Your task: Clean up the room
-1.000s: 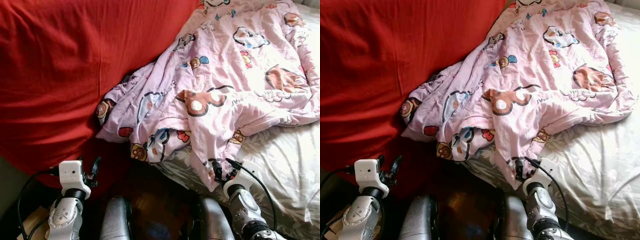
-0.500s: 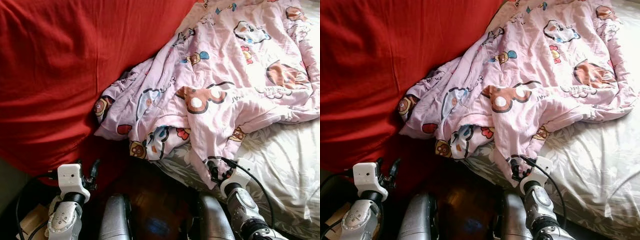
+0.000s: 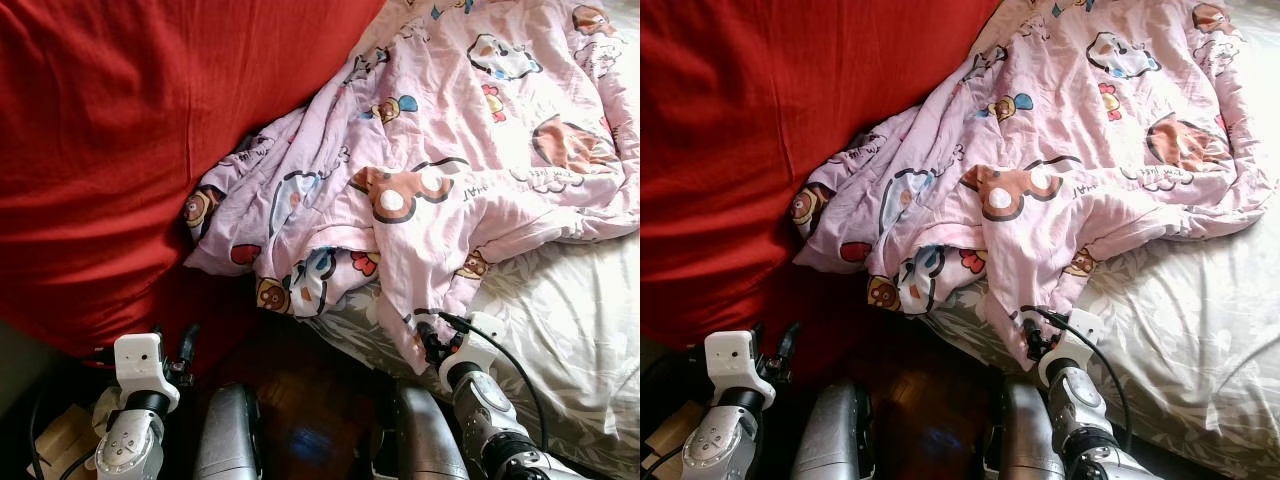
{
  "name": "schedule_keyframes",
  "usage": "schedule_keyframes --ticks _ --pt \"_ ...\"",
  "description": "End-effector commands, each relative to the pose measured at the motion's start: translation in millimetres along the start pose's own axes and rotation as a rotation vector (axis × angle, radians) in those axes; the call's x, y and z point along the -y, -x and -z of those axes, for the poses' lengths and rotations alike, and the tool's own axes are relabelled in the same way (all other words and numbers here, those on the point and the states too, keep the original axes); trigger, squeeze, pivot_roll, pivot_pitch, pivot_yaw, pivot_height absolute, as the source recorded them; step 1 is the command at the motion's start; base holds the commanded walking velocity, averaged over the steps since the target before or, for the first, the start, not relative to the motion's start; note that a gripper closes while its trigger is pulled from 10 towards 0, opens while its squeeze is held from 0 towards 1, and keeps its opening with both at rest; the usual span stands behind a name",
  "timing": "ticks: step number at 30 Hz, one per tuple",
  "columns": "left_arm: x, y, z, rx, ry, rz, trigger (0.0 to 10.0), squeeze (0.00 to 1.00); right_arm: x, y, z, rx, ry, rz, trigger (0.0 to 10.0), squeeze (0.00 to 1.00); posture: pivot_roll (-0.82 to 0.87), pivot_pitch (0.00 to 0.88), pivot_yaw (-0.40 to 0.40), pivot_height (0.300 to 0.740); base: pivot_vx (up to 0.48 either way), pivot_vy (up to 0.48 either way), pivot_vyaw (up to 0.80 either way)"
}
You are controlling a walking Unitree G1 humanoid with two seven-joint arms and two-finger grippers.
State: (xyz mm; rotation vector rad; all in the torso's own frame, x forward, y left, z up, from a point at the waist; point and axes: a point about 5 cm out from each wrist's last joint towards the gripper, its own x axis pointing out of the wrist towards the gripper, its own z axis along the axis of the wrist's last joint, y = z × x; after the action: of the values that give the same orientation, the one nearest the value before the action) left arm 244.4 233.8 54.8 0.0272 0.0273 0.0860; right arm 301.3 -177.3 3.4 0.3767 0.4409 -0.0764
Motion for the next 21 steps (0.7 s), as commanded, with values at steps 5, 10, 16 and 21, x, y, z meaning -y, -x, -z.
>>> schedule_keyframes --ticks 5,10,16,21 --pt "0.6 6.0 7.9 -0.042 -0.007 -0.006 10.0 0.0 -3.4 0.6 6.5 -0.033 0.012 -0.019 0.0 0.0 0.13 0.298 -0.058 0.585 0.0 0.0 0.0" --pt "1.0 5.4 8.7 -0.046 -0.005 -0.007 10.0 0.0 -5.8 -0.3 4.6 -0.027 0.025 -0.031 0.0 0.0 0.13 0.292 -0.06 0.585 0.0 0.0 0.0" --pt "0.8 3.7 8.9 -0.046 -0.003 -0.012 10.0 0.0 -6.0 -0.7 3.6 -0.024 0.024 -0.031 0.0 0.0 0.13 0.285 -0.061 0.585 0.0 0.0 0.0" --pt "-0.3 1.5 8.7 -0.044 -0.003 -0.015 10.0 0.0 -6.0 -1.4 0.2 -0.006 0.009 -0.025 0.0 0.0 0.13 0.269 -0.059 0.585 0.0 0.0 0.0"
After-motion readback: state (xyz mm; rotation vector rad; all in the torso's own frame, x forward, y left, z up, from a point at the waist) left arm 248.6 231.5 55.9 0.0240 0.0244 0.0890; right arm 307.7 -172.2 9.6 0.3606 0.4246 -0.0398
